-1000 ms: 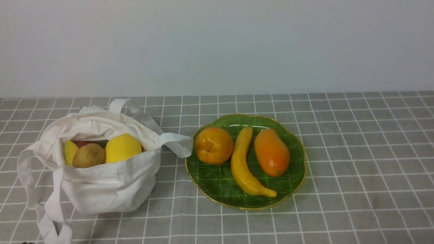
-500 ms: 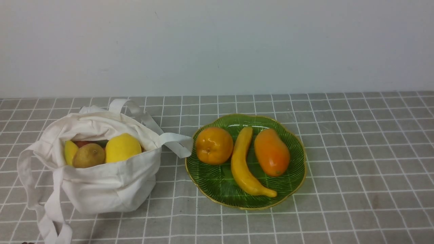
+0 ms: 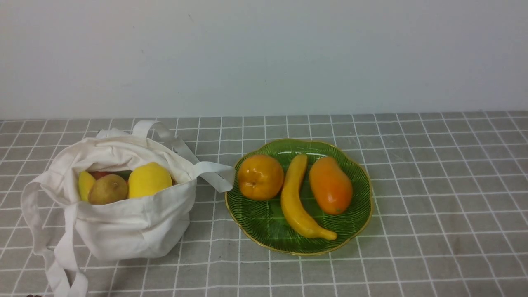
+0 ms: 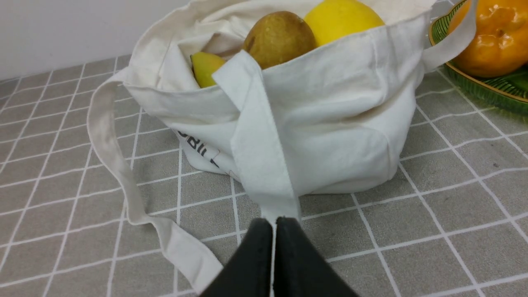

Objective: Take the fruit out of the bag on the grey coffee tablecloth and place them on the plate.
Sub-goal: 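Reach into the cloth bag and grasp the kiwi with the left gripper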

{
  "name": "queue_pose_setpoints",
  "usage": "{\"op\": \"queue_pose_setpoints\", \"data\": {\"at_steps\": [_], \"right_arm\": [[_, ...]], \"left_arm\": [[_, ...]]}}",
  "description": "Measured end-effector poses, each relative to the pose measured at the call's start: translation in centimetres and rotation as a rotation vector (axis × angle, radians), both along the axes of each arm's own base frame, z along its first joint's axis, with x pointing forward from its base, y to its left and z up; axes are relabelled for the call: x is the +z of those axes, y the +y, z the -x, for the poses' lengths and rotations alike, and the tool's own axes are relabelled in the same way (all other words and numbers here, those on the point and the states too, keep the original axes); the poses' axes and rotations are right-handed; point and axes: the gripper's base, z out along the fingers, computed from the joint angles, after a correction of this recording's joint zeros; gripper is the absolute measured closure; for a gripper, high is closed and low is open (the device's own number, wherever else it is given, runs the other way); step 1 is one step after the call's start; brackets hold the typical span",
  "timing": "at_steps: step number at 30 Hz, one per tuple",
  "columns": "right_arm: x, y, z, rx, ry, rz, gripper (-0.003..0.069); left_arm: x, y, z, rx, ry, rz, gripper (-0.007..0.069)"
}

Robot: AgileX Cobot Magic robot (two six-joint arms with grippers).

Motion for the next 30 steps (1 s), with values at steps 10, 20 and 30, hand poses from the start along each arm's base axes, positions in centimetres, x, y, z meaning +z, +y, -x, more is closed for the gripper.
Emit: {"op": "queue_pose_setpoints", "data": {"at_steps": [10,20,30], "right_arm": [[0.0,0.0,0.0,0.0,0.0,0.0,0.0674],[0.0,0.0,0.0,0.0,0.0,0.0,0.0674],[0.0,0.0,0.0,0.0,0.0,0.0,0.0674]], "left_arm": [[0.2,-0.1,-0.1,0.009,-0.023,0.087,0.0632],[2.6,-0.3,-0.4,0.073,-0.218,0.687,0.0632],[10.7,0.7,1.2,0.051,-0.564,0.822,0.0632]]}}
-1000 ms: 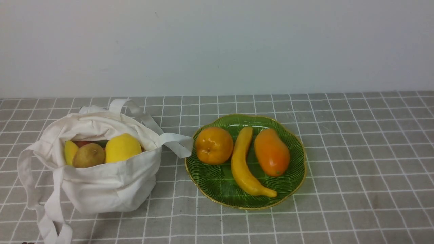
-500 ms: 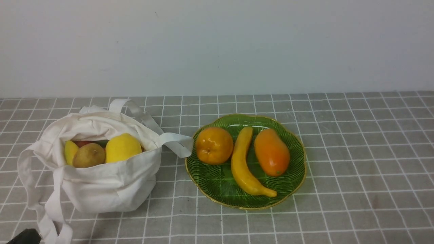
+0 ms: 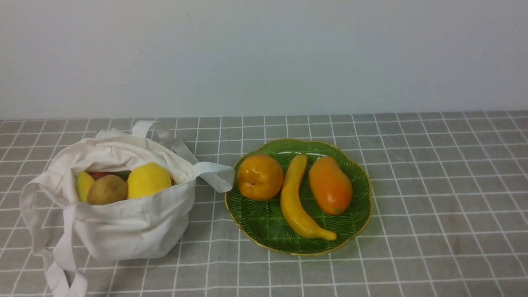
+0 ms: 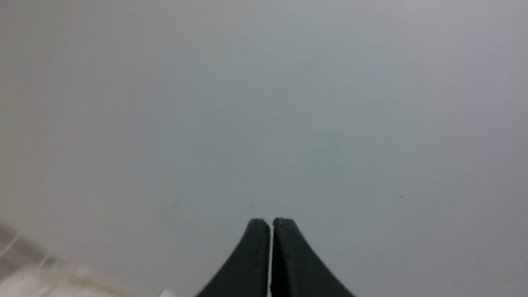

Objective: Take the fruit out of the bag on the grey coffee tablecloth and place them on the plate.
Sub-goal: 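Reach into the cloth bag and grasp the kiwi with the left gripper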

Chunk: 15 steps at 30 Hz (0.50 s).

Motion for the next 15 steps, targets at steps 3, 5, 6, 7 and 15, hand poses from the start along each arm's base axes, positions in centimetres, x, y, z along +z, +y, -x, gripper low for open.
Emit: {"op": "queue_pose_setpoints", "data": {"at_steps": [3,5,6,7,15], "right_arm": [[0.0,0.0,0.0,0.0,0.0,0.0,0.0674],[0.0,0.0,0.0,0.0,0.0,0.0,0.0674],[0.0,0.0,0.0,0.0,0.0,0.0,0.0674],[0.0,0.0,0.0,0.0,0.0,0.0,0.0674],[0.0,0.0,0.0,0.0,0.0,0.0,0.0674]], "left_arm": [[5.6,-1.2,-0.3,-0.072,0.103,-0.221,0.0632],[6.8,-1.8,-1.6,-0.136,0.252,-0.309,0.0632],[7.2,-2.1,-2.2,-0.163,0.312,-0.333,0.0632],[7.9,-2.5,-3.9,-0.213,0.451,-0.388,0.0632],[6.7,-3.1,-14.1,-0.39,1.077,-0.601,0.0632]]}}
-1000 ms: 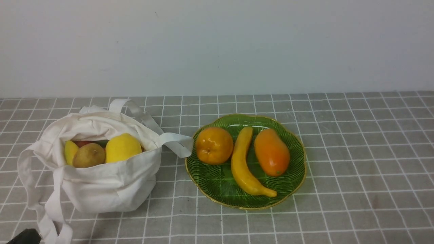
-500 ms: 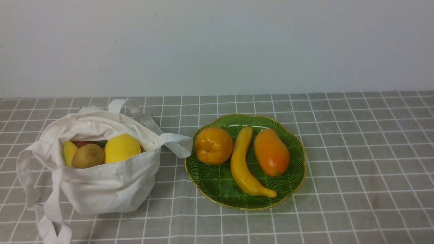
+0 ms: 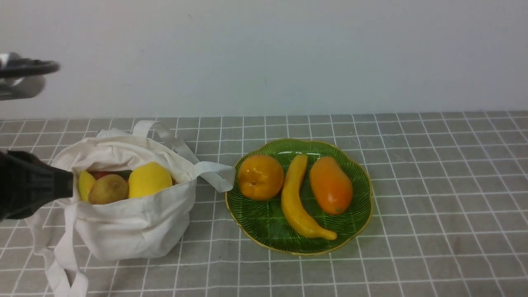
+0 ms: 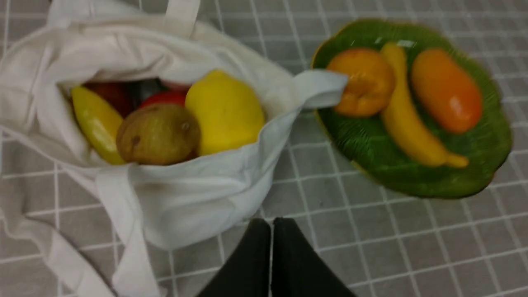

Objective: Take the fruit out of the bag on the grey coffee tablecloth and place them on the plate.
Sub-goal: 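Reach into the cloth bag and grasp the kiwi with the left gripper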

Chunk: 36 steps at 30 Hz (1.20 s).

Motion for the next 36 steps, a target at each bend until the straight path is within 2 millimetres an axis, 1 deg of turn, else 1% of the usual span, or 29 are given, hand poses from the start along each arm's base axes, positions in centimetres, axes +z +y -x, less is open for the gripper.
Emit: {"op": "queue_pose_setpoints", "data": {"at_steps": [1,2,3,4,5,7,8,10,11,13,14,15,16,17,18,19,21,23,25,28,32,33,36], "right_arm": [[0.0,0.0,0.0,0.0,0.0,0.0,0.0674],[0.0,0.0,0.0,0.0,0.0,0.0,0.0674],[0.0,0.0,0.0,0.0,0.0,0.0,0.0674],[0.0,0.0,0.0,0.0,0.0,0.0,0.0674],[0.0,0.0,0.0,0.0,0.0,0.0,0.0674],[0.0,0.0,0.0,0.0,0.0,0.0,0.0674],[0.0,0.0,0.0,0.0,0.0,0.0,0.0674],[0.0,0.0,0.0,0.0,0.0,0.0,0.0674],[0.0,0.0,0.0,0.0,0.0,0.0,0.0674],[0.0,0.0,0.0,0.0,0.0,0.0,0.0674],[0.0,0.0,0.0,0.0,0.0,0.0,0.0674],[0.0,0.0,0.0,0.0,0.0,0.0,0.0674],[0.0,0.0,0.0,0.0,0.0,0.0,0.0674],[0.0,0.0,0.0,0.0,0.0,0.0,0.0674],[0.0,0.0,0.0,0.0,0.0,0.0,0.0674],[0.0,0.0,0.0,0.0,0.0,0.0,0.0674],[0.0,0.0,0.0,0.0,0.0,0.0,0.0674],[0.0,0.0,0.0,0.0,0.0,0.0,0.0674],[0.0,0.0,0.0,0.0,0.0,0.0,0.0674],[0.0,0.0,0.0,0.0,0.0,0.0,0.0674],[0.0,0.0,0.0,0.0,0.0,0.0,0.0674],[0.0,0.0,0.0,0.0,0.0,0.0,0.0674],[0.0,0.0,0.0,0.0,0.0,0.0,0.0674]], "left_arm": [[-0.2,0.0,-0.9,-0.001,0.025,-0.015,0.0632],[-0.2,0.0,-1.2,-0.003,0.032,-0.019,0.0632],[-0.6,0.0,-2.9,-0.006,0.069,-0.041,0.0632],[-0.9,0.0,-4.0,-0.009,0.093,-0.051,0.0632],[-1.2,0.0,-4.6,-0.011,0.107,-0.056,0.0632],[-1.7,-0.1,-6.4,-0.039,0.134,-0.091,0.0624],[-1.9,-0.1,-6.9,-0.045,0.142,-0.098,0.0618],[-2.8,-0.2,-8.5,-0.072,0.174,-0.123,0.0577],[-2.9,-0.2,-8.7,-0.072,0.178,-0.123,0.0573],[-4.3,-0.2,-10.1,-0.082,0.211,-0.141,0.0485],[-4.9,-0.1,-10.6,-0.084,0.218,-0.154,0.044],[-5.3,-0.1,-10.9,-0.086,0.222,-0.164,0.0412],[-6.0,0.0,-11.5,-0.088,0.235,-0.187,0.034],[-6.4,0.1,-11.7,-0.09,0.241,-0.201,0.0297],[-6.5,0.1,-11.8,-0.09,0.242,-0.204,0.0286],[-7.1,0.3,-12.3,-0.087,0.249,-0.229,0.0193],[-7.8,0.5,-12.8,-0.08,0.254,-0.256,0.0104],[-8.3,0.6,-13.3,-0.077,0.256,-0.267,0.0049],[-8.7,0.6,-13.6,-0.077,0.258,-0.269,0.0011],[-9.6,0.5,-14.0,-0.079,0.279,-0.269,-0.0009],[-10.3,0.5,-14.3,-0.08,0.299,-0.271,-0.0003],[-10.4,0.5,-14.4,-0.081,0.303,-0.274,0.0007],[-10.6,0.7,-14.4,-0.089,0.313,-0.305,0.0102]]}}
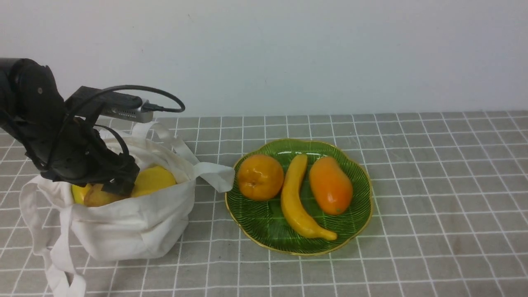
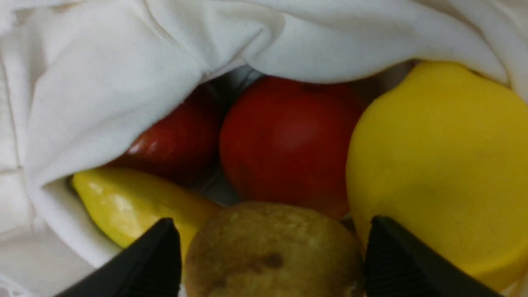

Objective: Take the fruit out of the bag on the grey coffee tablecloth and place them on the plate.
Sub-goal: 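Reach into the cloth bag and grasp the kiwi with the left gripper, then move the kiwi from the bag and put it on the plate with the left gripper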

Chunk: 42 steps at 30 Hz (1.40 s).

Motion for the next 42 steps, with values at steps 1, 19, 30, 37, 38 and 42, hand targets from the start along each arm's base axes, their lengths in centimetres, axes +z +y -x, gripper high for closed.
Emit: {"op": "queue_pose_setpoints", "data": {"at_steps": [1,19,30,37,38,42], "right_arm": [[0.0,0.0,0.0,0.0,0.0,0.0,0.0674],[0.0,0.0,0.0,0.0,0.0,0.0,0.0674],[0.0,0.0,0.0,0.0,0.0,0.0,0.0674],[0.0,0.0,0.0,0.0,0.0,0.0,0.0674],[0.0,0.0,0.0,0.0,0.0,0.0,0.0674],[0.0,0.0,0.0,0.0,0.0,0.0,0.0674]], "left_arm": [[0.0,0.1,0.1,0.001,0.011,-0.008,0.0167],[9.4,-0.6,3.1,0.048,-0.216,0.101,0.0251],[12.3,-13.2,6.1,-0.479,-0.327,0.394,0.0251],[4.7,-18.4,2.4,-0.507,-0.206,0.361,0.0251],[3.7,-18.7,1.9,-0.5,-0.187,0.356,0.0251],[0.7,-19.3,0.7,-0.477,-0.139,0.337,0.0251]]}}
